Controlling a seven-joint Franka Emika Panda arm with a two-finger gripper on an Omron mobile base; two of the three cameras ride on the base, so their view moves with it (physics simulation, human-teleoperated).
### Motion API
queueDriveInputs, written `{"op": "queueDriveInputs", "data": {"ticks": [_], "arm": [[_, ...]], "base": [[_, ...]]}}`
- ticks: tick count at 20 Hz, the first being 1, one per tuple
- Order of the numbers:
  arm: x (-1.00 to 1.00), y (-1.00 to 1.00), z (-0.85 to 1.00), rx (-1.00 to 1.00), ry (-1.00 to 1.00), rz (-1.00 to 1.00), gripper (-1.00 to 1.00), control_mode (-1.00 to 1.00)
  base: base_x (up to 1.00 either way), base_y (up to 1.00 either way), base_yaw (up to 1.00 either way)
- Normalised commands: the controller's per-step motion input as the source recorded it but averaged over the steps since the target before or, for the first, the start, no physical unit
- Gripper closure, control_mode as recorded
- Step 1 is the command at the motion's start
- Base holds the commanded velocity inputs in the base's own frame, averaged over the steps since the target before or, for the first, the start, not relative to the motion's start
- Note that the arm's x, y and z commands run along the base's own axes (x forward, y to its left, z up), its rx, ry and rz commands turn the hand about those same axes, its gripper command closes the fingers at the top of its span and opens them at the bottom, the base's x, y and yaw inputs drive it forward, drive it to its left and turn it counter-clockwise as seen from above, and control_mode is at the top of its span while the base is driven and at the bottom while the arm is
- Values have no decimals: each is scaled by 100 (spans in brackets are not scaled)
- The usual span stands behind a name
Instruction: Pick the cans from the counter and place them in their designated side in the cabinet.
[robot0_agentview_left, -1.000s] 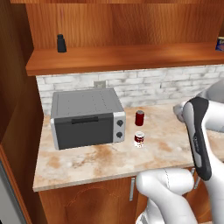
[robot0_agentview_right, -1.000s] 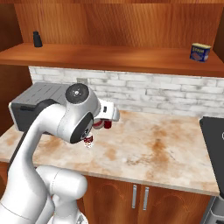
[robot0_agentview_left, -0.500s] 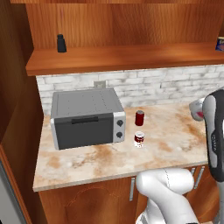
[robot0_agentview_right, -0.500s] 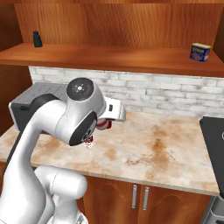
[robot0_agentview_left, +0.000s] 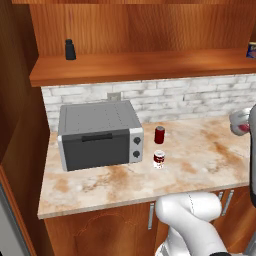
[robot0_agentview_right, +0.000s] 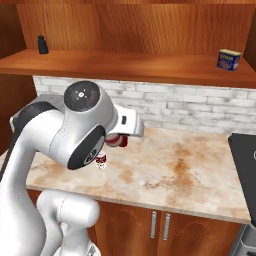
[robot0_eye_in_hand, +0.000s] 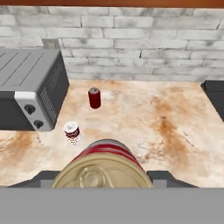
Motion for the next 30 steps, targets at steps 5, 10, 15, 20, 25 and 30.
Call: {"op": "queueDriveInputs", "data": {"ticks": [5, 10, 15, 20, 25, 30], "arm": [[-29, -1, 35, -7, -8, 0, 100, -100], [-19, 0, 34, -8, -12, 0, 100, -100], [-4, -3, 23, -5, -8, 0, 100, -100], [-6, -6, 24, -5, -8, -1, 100, -100], [-13, -12, 22, -3, -6, -1, 100, -100], [-1, -8, 23, -1, -5, -2, 100, -100]], "base": [[0, 0, 0], [0, 0, 0], [0, 0, 0], [0, 0, 0], [0, 0, 0], [0, 0, 0]]}}
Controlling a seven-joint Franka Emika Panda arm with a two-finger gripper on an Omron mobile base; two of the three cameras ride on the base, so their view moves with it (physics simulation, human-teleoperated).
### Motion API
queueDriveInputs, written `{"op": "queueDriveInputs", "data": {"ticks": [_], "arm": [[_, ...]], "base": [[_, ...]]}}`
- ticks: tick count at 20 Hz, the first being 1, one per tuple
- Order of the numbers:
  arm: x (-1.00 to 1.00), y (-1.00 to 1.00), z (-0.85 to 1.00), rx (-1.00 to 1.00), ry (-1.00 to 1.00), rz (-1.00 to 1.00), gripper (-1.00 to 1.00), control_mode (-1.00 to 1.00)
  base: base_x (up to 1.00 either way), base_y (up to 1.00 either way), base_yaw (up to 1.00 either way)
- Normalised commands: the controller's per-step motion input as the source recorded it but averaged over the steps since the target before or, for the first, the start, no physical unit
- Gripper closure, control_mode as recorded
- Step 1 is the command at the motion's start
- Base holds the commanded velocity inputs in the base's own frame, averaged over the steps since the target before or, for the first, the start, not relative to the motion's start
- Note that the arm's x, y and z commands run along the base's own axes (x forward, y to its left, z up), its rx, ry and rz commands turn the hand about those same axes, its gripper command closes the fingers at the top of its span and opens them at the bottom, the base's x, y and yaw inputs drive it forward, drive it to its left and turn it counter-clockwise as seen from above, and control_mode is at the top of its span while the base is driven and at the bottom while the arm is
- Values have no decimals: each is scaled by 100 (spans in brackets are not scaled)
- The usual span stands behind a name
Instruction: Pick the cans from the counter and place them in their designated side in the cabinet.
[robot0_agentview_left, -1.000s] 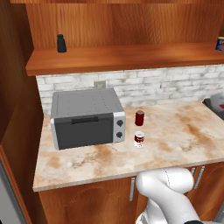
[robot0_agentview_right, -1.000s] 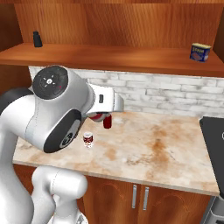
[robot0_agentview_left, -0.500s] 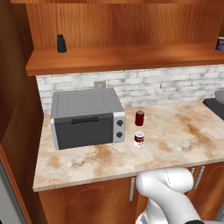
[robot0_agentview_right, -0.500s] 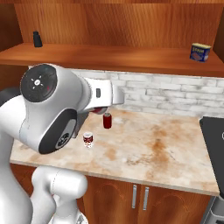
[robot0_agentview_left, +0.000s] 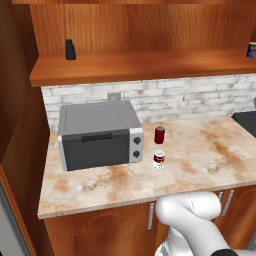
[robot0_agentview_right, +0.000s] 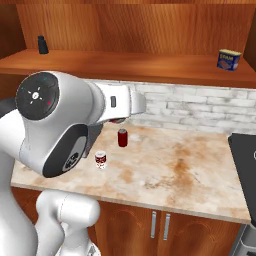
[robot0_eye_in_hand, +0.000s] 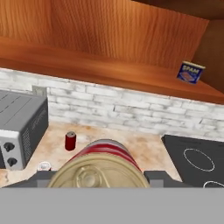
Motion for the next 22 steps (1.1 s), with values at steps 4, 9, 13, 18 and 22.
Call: {"op": "queueDriveInputs", "data": {"ticks": [4, 9, 13, 18, 22], "arm": [[0, -4, 24, 0, -3, -4, 100, -100], [1, -4, 19, 0, -4, -4, 100, -100], [0, -6, 14, -1, -8, -3, 100, -100], [1, -8, 9, 0, -9, -1, 100, -100], [5, -5, 9, 0, -8, 0, 100, -100]], "base": [[0, 0, 0], [0, 0, 0], [0, 0, 0], [0, 0, 0], [0, 0, 0]]}}
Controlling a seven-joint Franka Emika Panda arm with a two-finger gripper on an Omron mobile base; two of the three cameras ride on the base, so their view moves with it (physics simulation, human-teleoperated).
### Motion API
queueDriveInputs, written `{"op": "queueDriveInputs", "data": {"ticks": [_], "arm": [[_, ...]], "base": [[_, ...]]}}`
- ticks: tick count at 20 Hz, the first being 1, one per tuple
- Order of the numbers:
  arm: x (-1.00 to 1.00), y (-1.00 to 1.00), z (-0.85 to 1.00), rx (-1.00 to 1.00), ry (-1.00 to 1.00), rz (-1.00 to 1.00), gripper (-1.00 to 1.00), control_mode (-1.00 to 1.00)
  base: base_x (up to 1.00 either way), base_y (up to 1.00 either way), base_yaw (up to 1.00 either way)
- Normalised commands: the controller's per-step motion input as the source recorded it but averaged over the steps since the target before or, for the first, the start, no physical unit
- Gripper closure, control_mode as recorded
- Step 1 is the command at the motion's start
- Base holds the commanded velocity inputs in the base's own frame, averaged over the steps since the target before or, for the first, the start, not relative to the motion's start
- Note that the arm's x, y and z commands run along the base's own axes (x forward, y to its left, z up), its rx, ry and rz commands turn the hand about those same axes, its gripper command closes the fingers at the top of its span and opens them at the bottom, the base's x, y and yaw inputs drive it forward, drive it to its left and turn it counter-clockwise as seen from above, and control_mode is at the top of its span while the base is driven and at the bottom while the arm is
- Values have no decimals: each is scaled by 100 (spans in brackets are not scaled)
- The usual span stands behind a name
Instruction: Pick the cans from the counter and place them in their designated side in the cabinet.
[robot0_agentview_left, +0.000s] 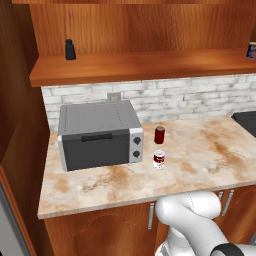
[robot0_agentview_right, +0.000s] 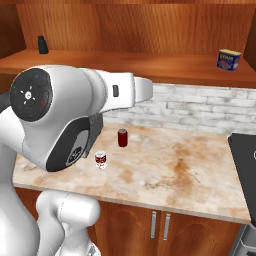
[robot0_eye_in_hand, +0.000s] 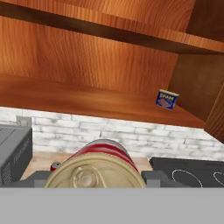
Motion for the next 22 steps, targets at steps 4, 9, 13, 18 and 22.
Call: {"op": "queueDriveInputs", "data": {"ticks": [4, 9, 13, 18, 22], "arm": [[6, -6, 13, 0, -7, 0, 100, -100], [14, -5, 12, 0, -5, -1, 100, -100], [17, -5, 10, 0, -4, -1, 100, -100], [17, -7, 7, 0, -1, -1, 100, -100], [20, -6, 5, 0, 0, -1, 100, -100]], "base": [[0, 0, 0], [0, 0, 0], [0, 0, 0], [0, 0, 0], [0, 0, 0]]}}
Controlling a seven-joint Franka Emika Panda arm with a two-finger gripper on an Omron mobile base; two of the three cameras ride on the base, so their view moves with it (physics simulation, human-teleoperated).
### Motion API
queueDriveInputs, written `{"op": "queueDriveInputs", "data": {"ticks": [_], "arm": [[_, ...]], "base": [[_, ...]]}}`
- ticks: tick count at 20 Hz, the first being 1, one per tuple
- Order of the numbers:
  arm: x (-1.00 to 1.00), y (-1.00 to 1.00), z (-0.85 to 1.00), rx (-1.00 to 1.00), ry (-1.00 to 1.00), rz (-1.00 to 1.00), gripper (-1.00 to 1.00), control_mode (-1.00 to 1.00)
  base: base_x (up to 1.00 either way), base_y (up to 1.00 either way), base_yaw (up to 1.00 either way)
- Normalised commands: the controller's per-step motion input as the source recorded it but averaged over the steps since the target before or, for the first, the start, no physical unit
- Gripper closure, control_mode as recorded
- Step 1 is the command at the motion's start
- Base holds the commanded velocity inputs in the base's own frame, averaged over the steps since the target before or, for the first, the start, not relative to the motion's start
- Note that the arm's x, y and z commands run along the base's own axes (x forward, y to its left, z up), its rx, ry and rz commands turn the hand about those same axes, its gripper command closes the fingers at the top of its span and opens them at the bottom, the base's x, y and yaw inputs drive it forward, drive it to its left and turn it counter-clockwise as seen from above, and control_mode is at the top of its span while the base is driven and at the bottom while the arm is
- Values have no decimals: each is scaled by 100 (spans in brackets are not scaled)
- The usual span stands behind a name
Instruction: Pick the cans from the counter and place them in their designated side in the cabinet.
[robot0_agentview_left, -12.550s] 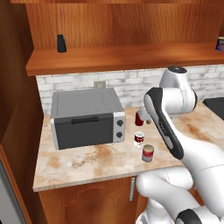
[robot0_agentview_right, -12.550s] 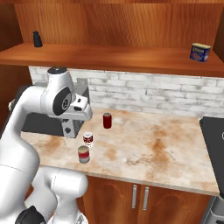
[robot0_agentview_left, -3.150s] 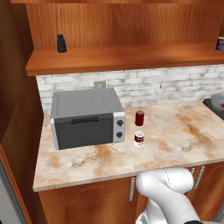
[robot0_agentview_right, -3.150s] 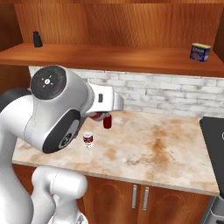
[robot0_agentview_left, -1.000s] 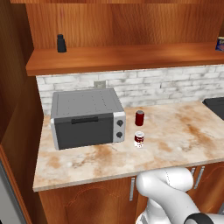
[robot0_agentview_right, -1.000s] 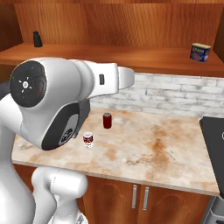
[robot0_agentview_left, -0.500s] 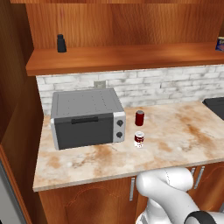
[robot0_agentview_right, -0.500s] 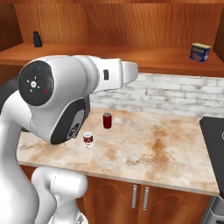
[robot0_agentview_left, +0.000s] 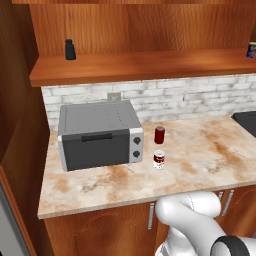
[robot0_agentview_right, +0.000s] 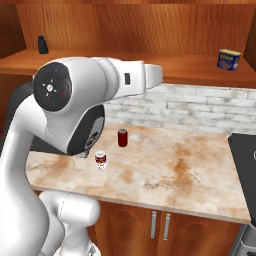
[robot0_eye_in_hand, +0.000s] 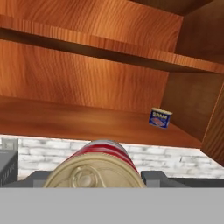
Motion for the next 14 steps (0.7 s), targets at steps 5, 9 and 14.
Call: {"op": "queueDriveInputs", "data": {"ticks": [5, 9, 14], "arm": [[16, -11, 3, 0, 0, -2, 100, -100], [17, -18, 0, 0, 0, -1, 100, -100], [18, -16, 0, 0, 0, -1, 100, -100]], "base": [[0, 0, 0], [0, 0, 0], [0, 0, 0]]}}
